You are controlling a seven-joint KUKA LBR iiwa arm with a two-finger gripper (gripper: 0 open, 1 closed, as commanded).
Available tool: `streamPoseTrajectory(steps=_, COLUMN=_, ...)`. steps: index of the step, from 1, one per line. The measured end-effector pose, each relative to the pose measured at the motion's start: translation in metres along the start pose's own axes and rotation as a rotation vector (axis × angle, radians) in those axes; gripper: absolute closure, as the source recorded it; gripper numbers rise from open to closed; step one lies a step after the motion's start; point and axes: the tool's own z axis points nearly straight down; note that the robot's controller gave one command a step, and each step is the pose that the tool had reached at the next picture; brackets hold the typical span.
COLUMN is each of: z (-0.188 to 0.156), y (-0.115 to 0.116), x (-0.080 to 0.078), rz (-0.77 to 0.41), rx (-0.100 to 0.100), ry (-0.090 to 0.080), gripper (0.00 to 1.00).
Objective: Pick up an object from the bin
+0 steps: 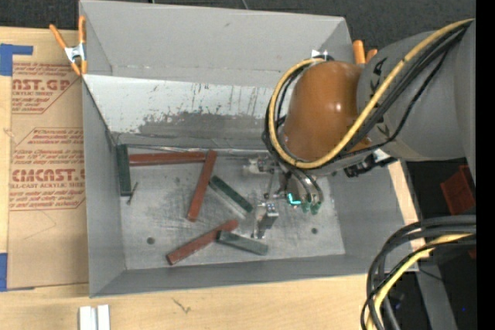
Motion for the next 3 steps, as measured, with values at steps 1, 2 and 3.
streamPoseTrajectory(steps=1, z=-0.003, y=0.000, x=-0.002, rz=0.000, rx=0.000, ry=-0.007, gripper=0.00)
streamPoseTrajectory(steps=2, z=0.068, y=0.014, x=0.021, rz=-0.019, rx=-0.004, ry=-0.042, gripper=1.00)
streamPoseTrajectory(steps=3, z=0.068, y=0.014, x=0.021, rz=-0.018, rx=-0.004, ry=-0.042, gripper=1.00)
